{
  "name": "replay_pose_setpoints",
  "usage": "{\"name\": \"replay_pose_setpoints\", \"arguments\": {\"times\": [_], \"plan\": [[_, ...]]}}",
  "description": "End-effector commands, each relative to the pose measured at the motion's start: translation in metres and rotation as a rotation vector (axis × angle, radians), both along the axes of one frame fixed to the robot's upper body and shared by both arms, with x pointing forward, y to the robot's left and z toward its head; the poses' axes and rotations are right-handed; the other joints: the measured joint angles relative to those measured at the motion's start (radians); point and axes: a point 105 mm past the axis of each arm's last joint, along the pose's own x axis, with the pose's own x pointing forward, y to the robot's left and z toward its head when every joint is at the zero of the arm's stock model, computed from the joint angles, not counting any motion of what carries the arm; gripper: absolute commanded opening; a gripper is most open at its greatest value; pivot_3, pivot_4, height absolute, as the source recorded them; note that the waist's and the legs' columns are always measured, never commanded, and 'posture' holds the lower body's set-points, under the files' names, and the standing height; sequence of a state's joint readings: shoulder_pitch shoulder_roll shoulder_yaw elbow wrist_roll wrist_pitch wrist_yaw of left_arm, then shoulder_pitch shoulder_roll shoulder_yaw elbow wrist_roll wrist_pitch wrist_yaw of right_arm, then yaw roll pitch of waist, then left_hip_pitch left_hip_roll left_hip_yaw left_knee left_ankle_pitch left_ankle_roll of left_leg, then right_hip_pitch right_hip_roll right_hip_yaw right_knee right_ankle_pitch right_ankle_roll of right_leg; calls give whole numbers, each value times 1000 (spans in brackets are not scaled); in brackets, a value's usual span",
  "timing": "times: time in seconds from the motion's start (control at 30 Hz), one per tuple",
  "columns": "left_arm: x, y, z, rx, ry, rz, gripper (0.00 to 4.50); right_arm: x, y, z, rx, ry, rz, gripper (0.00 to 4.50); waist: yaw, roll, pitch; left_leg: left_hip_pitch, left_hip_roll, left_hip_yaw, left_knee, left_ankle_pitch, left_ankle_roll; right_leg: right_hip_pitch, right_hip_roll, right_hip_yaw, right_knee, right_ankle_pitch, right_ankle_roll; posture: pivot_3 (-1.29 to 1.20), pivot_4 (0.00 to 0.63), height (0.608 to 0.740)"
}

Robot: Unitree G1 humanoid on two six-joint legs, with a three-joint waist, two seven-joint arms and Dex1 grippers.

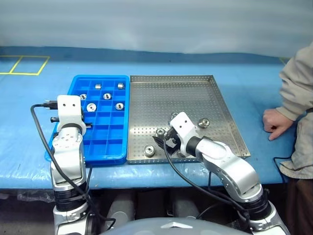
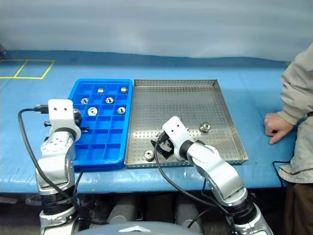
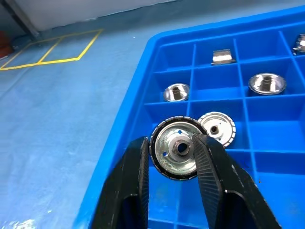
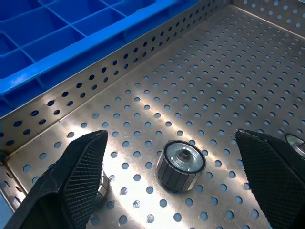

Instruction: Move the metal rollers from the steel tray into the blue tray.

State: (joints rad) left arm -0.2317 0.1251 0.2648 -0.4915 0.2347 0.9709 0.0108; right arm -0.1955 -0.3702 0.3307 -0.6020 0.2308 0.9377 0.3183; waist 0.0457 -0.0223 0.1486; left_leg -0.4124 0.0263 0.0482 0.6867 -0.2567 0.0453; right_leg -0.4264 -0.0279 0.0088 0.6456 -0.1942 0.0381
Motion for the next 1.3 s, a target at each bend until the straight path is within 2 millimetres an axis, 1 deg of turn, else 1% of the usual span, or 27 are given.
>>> {"name": "replay_pose_setpoints", "arguments": {"times": [0.03,0.13,0.23,0.3,0.33,0.43,0.5,0.57,0.6,0.7,0.77,0.9,0.97,1.07,1.13,1.2,1.3], "plan": [[1,12,6,14,-43,74,1083,0,5,10,17,-52,17,4500,-1,0,0,0,0,0,0,0,0,0,0,0,0,0,0,145,150,740],[-2,19,-4,11,0,119,1083,-2,3,10,22,-50,8,4500,-1,0,0,-1,0,0,0,0,0,0,0,0,-1,0,0,145,150,740],[-1,19,-13,-10,33,111,1083,-2,1,10,28,-51,-7,4500,-1,0,0,-1,0,0,-1,0,0,0,0,0,-1,0,0,116,150,740],[2,14,-15,-25,34,81,1812,-2,0,10,30,-50,-15,4500,-4,0,0,-1,0,0,-1,0,0,0,0,0,-1,0,0,112,150,740],[4,12,-14,-30,29,67,2103,-3,0,10,30,-50,-17,4500,-5,0,0,-1,0,0,-1,0,0,0,0,0,0,0,0,109,150,740],[8,5,-8,-34,10,25,3084,-3,-1,10,30,-50,-24,4500,-7,0,0,-1,0,0,-1,0,0,-1,0,0,-1,0,0,101,150,740],[11,-1,-1,-28,-12,-4,3753,-4,-3,10,30,-51,-29,4500,-7,0,0,-1,0,0,-1,0,0,-1,0,0,-1,0,-1,94,150,740],[16,-12,12,-36,-58,-57,4448,-4,-6,11,28,-52,-40,4500,-6,0,0,-1,0,0,-1,0,0,-1,0,0,-1,0,-1,92,150,740],[20,-22,22,-34,-88,-115,4484,-4,-9,11,27,-52,-52,4500,-6,0,0,-1,0,0,-1,0,0,-1,0,0,-1,0,-1,86,150,740],[28,-41,39,-18,-126,-222,4484,-5,-18,11,19,-53,-85,4500,-7,-1,0,-1,0,0,-1,0,0,-1,0,0,-1,0,-1,64,150,740],[31,-44,43,-3,-122,-240,4484,-5,-25,10,12,-53,-108,4500,-10,0,0,-1,0,0,-1,0,0,-1,0,0,-1,0,-1,44,150,740],[34,-48,48,10,-132,-268,4484,-6,-30,10,9,-53,-134,4500,-30,0,0,-1,0,1,-2,0,0,-2,0,1,-1,-1,-1,29,150,740],[37,-61,50,-11,-137,-352,4484,-6,-31,10,10,-53,-145,4500,-31,0,0,-1,0,1,-2,0,0,-2,1,0,-1,-1,-2,27,150,740],[33,-111,38,-87,-38,-695,4484,-6,-34,9,7,-50,-164,4500,-31,0,0,-1,0,1,-2,0,0,-2,1,0,-1,-1,-2,21,150,740],[25,-135,27,-135,53,-874,4484,-7,-35,8,7,-47,-169,4500,-31,0,0,-1,0,1,-2,0,0,-2,0,0,-1,-2,-2,20,150,740],[16,-152,17,-163,156,-1010,4484,-8,-36,7,5,-43,-172,4500,-34,0,0,-1,0,2,-2,0,0,-2,0,1,-2,-3,0,19,150,740],[7,-166,6,-195,262,-1122,4484,-10,-37,6,2,-40,-175,4500,-39,0,0,-1,0,2,-2,0,1,-2,0,1,-1,-4,2,10,150,740]]}}
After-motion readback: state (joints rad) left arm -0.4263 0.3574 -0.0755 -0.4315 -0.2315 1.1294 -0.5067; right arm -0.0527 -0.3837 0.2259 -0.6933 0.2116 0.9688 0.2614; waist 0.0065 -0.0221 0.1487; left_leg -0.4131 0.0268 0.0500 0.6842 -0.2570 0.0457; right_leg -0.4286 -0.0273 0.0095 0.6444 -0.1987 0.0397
